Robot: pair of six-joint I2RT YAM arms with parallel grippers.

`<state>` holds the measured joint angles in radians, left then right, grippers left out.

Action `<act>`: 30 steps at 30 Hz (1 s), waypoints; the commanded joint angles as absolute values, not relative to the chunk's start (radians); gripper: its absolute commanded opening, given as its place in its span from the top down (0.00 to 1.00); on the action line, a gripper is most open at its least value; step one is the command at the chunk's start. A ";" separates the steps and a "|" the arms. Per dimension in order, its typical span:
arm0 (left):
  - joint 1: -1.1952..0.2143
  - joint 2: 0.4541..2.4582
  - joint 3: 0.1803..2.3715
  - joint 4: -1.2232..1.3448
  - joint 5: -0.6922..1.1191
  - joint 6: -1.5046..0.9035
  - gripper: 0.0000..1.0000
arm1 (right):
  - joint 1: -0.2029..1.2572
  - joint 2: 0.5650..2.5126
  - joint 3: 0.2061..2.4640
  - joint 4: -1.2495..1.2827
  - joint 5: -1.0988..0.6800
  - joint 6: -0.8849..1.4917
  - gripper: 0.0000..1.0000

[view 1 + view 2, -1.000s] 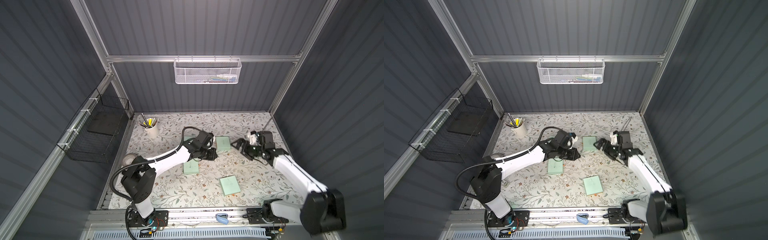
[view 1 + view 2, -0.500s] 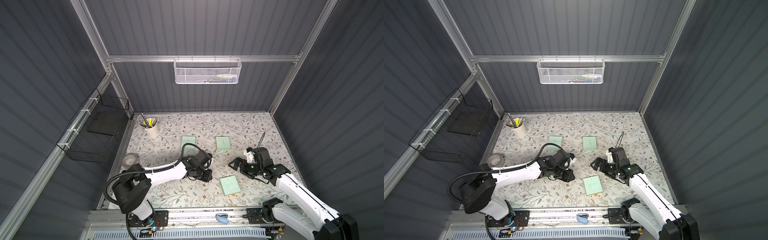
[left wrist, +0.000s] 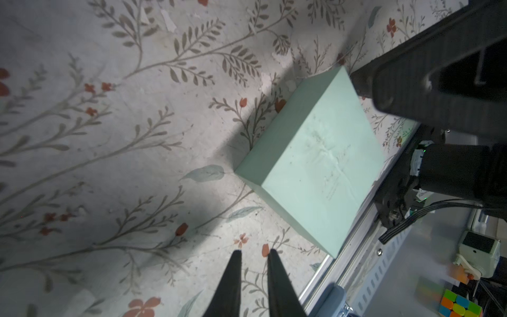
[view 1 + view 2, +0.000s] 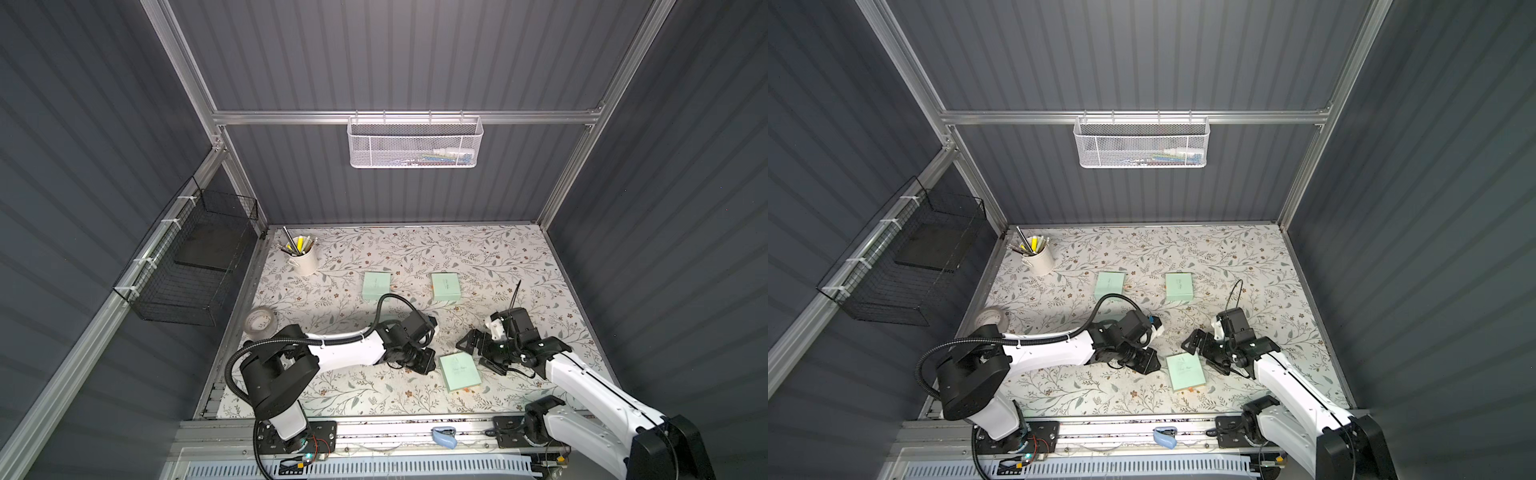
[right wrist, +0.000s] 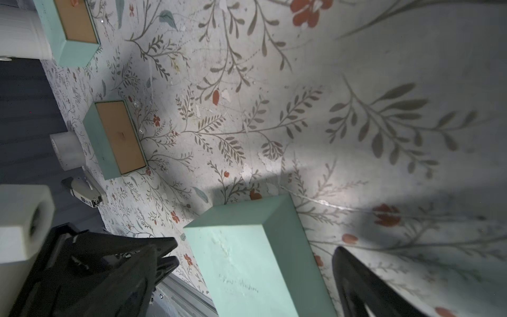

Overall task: Take out the earrings from the drawer-style jewelry box
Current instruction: Adjust the jewelry box at the center of the board.

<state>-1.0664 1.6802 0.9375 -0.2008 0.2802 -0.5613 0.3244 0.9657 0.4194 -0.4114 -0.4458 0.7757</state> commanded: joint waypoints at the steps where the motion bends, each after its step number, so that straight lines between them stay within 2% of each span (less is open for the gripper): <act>1: -1.080 1.702 0.927 -0.152 0.293 -0.599 0.80 | 0.336 0.948 0.382 -0.394 -0.474 0.812 0.01; 12: -1.081 1.796 0.966 -0.074 0.277 -0.674 0.80 | 0.337 0.850 0.326 -0.405 -0.475 0.883 0.01; 23: -1.082 1.905 1.063 -0.035 0.286 -0.692 0.80 | 0.337 0.745 0.295 -0.470 -0.395 0.971 0.01; 30: -1.081 2.023 1.202 -0.020 0.320 -0.696 0.80 | 0.337 0.654 0.249 -0.480 -0.306 1.075 0.01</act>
